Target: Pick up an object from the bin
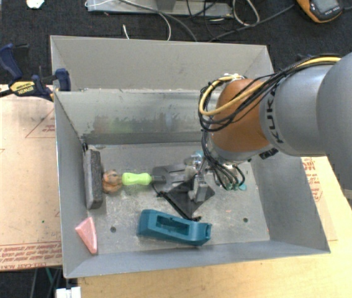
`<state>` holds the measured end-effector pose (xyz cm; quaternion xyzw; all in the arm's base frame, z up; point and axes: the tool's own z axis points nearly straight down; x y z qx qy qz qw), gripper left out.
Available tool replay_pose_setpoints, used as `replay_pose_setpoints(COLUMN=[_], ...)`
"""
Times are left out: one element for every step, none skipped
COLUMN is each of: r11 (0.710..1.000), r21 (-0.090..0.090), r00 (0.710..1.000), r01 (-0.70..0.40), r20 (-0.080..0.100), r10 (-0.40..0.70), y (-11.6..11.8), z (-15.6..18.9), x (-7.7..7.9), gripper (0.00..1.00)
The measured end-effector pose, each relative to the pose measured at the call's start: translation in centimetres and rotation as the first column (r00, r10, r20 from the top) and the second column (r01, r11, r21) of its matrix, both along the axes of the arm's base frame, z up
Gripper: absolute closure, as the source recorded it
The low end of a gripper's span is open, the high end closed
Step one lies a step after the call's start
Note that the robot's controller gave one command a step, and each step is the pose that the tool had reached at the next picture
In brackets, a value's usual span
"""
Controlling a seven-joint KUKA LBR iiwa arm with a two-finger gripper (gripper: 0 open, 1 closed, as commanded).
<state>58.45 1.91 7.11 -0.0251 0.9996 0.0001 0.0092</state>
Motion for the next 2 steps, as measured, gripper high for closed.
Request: replay_pose_setpoints(r11=[1.000,1.000], r21=[0.000,0.000], r00=[1.000,1.000], r01=[0.000,0.000], r20=[0.000,-0.005], r10=[0.000,0.000], y=[0.0,-0.1], z=[0.0,6.2], x=[0.0,0.2], gripper=[1.00,1.00])
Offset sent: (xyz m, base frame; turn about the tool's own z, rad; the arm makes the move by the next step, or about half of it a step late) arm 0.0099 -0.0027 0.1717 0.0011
